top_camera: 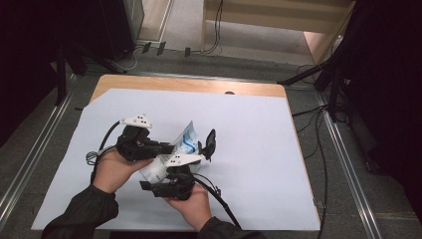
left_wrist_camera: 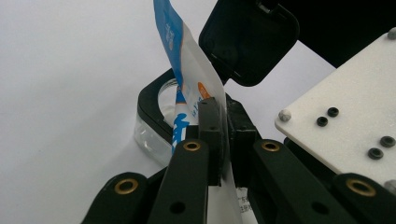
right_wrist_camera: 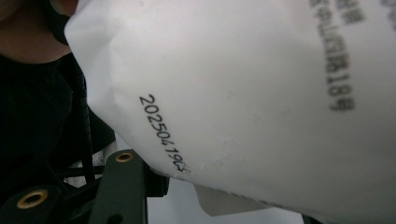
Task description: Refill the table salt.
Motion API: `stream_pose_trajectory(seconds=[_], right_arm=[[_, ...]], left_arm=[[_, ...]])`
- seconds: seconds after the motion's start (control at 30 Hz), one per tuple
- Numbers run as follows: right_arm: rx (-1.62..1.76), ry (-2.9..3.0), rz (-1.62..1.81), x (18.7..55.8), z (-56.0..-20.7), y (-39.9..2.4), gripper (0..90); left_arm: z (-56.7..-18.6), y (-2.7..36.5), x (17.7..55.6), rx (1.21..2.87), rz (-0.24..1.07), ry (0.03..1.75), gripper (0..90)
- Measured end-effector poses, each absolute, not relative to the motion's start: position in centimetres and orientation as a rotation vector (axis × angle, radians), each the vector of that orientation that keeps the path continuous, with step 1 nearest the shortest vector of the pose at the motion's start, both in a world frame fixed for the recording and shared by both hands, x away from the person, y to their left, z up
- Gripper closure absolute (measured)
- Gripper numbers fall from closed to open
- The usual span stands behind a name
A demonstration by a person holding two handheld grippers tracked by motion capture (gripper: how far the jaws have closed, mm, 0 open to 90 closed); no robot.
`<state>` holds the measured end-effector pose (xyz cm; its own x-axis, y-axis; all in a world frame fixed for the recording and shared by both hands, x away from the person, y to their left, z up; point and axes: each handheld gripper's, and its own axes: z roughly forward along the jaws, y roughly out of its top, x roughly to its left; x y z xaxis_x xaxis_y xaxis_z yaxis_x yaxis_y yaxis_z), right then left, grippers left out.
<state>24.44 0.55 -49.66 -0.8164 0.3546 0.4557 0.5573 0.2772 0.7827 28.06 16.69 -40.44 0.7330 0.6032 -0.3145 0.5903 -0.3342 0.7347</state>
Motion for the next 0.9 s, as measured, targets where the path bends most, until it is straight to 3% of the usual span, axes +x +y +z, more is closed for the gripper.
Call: stream_pose_trajectory(seconds=[0.9], right_arm=[[-0.856, -2.329, -1.576, 24.62, -49.45, 0.61, 51.9]], left_arm=[[-40.36, 16.73, 28.05, 2.001, 0.037, 0.896, 87.5]])
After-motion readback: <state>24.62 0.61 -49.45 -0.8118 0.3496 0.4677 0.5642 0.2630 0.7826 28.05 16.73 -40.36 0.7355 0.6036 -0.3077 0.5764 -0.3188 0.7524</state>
